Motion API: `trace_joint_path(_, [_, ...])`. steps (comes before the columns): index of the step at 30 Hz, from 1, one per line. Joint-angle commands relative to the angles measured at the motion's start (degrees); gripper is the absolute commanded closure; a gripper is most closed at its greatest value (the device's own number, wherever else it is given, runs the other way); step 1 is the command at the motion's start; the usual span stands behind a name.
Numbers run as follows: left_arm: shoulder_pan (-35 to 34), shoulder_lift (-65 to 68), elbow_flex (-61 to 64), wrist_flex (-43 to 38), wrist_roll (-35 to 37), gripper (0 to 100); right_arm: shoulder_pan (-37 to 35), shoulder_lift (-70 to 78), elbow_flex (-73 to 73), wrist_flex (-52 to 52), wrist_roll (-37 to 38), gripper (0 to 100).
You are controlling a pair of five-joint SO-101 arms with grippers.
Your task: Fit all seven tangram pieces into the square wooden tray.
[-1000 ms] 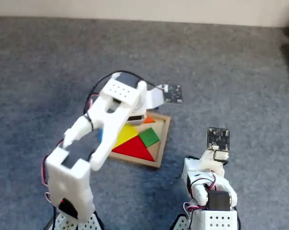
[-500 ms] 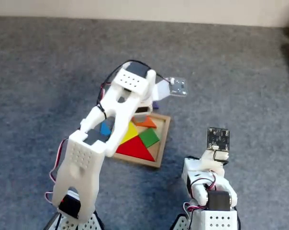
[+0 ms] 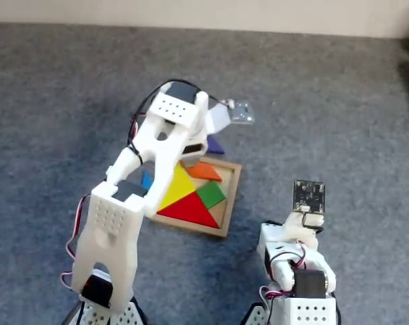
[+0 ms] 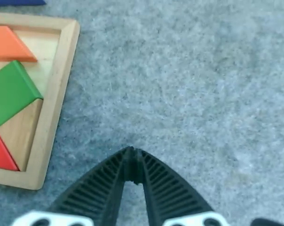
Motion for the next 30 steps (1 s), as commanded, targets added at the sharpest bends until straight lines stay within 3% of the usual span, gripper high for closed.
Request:
trace_joint_path(1, [2.4,-4.4,-3.8,0.4,5.2,84,0.7,-0.3,7.7,-1.5,0.9,98.7])
trace_joint_path(8, [2.9,1.5,-4.0,0.0,9.7,85,0.7,-0.3,7.7,-1.5,0.9,98.7])
trace_joint_path(21, [-6.5,7.6,-4.0,-3.3,9.7,85,0.7,-0.3,7.7,-1.5,0.9,98.7])
trace_joint_path(30, [-8.5,7.0,-4.5,-2.7,9.7,85,0.7,-0.3,7.7,-1.5,0.9,98.7])
